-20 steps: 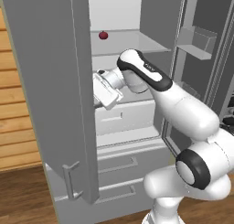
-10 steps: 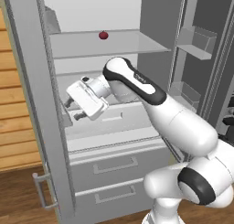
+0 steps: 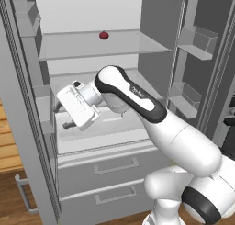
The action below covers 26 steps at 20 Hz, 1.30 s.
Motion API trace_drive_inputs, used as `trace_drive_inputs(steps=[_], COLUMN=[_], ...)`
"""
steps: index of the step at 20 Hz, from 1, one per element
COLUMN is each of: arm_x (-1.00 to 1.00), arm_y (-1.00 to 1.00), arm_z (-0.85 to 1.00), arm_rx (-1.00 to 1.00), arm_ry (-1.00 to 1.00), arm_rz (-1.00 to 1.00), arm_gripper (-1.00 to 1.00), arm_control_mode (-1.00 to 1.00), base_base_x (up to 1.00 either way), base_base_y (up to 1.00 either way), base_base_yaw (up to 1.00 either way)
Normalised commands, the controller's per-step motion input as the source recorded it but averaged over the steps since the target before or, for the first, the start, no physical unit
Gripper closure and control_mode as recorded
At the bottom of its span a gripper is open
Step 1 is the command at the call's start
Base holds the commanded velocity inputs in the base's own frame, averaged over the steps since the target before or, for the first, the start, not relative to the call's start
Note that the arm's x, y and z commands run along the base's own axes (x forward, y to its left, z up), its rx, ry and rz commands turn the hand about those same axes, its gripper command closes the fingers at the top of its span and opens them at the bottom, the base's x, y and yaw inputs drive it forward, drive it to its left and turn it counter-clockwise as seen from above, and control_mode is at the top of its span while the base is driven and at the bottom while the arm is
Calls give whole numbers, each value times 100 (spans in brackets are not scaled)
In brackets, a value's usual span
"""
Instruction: Grab a lemon wedge from the fridge and one ice cube from the ice bowl, and put them in the glass of lemonade.
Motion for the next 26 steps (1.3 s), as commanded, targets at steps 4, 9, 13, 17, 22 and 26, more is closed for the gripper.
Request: trace_drive_inputs(steps=[4, 9, 13, 17, 22, 26], arm_x=[-49, -24, -3, 0, 8, 11], arm_y=[-64, -94, -78, -39, -26, -23], arm_z=[14, 24, 8, 0, 0, 0], arm_rx=[9, 9, -1, -10, -16, -24], arm_ry=[0, 6, 26, 40, 49, 33], arm_rz=[-25, -33, -44, -59, -56, -42], arm_gripper=[-100, -100, -100, -100, -100, -100], arm_control_mode=[-100, -100, -100, -100, -100, -100], base_base_x=[0, 0, 0, 0, 0, 0], base_base_y=[0, 0, 0, 0, 0, 0], base_base_yaw=[0, 0, 0, 0, 0, 0])
